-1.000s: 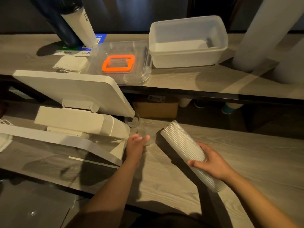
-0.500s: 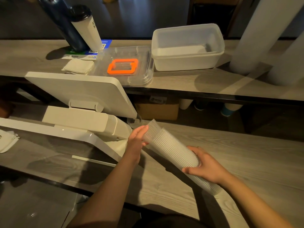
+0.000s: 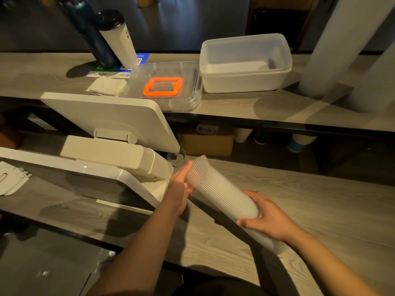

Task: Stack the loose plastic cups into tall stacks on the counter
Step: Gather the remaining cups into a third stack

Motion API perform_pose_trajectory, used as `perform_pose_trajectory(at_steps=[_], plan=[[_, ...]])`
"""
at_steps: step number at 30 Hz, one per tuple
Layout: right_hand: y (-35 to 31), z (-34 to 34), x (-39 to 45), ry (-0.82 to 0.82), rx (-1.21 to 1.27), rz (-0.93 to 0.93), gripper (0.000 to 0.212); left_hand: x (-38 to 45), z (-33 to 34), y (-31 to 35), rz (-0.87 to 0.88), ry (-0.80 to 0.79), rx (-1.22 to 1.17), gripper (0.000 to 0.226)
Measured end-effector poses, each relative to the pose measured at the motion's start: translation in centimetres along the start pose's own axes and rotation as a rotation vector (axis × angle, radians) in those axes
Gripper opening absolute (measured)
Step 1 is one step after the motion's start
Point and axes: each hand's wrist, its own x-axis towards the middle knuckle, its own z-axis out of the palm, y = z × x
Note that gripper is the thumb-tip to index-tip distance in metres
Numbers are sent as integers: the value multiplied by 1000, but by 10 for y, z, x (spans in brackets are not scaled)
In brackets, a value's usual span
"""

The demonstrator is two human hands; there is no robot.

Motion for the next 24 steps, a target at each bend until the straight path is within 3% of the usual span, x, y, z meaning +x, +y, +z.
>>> perform_pose_trajectory(at_steps=[9,16,24], plan=[[2,-2,3,25,29,17,88,-1,6,-2,4,-37,-77,69],[4,-5,3,31,21,26,90,-3,11,-6,-54,-16,-92,42],[6,-6,3,26,30,9,96,-1,8,-6,87,-17,250,48]])
